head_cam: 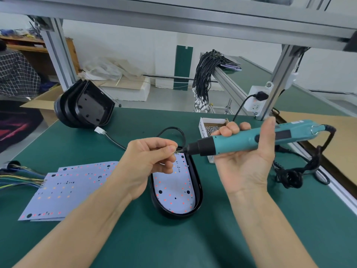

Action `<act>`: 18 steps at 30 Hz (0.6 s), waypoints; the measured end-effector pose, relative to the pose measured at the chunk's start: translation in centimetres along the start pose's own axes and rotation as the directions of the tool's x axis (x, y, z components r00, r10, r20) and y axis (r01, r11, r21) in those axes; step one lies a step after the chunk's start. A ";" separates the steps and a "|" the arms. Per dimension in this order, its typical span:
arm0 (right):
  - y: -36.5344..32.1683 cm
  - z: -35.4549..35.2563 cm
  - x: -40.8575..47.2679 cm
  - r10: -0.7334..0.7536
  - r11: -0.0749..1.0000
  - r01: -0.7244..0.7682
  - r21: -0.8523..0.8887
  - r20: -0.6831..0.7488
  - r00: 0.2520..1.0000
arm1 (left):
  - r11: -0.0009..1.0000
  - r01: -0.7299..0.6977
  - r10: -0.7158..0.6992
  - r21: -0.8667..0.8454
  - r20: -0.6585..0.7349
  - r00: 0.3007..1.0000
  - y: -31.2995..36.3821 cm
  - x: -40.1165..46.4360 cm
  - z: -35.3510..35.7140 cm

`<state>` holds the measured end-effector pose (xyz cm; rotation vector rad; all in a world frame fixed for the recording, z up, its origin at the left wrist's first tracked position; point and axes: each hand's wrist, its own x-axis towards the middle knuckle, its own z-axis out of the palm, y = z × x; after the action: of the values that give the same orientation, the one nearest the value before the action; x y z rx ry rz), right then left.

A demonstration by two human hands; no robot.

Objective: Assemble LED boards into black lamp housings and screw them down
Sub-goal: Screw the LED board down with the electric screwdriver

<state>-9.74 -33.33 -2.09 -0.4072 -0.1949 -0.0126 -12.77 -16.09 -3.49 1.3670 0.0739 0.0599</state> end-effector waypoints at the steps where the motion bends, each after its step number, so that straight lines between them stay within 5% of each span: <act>1: 0.0 -0.1 0.0 0.002 1.000 -0.002 0.012 -0.010 1.000 | 1.000 0.004 -0.004 0.000 0.015 1.000 0.0 0.0 0.0; 13: -1.0 -0.9 0.1 0.018 1.000 -0.019 -0.004 -0.023 1.000 | 0.993 0.048 -0.060 0.108 0.105 0.993 0.4 -0.5 0.5; 18: -1.4 -1.8 -0.1 0.046 0.996 -0.047 -0.082 -0.015 0.999 | 0.982 0.017 -0.006 0.188 -0.060 0.998 1.7 -1.3 -0.6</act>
<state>-9.56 -35.37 -3.19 -0.4933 -0.1719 0.0224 -14.11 -15.33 -1.96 1.5540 0.1404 0.0853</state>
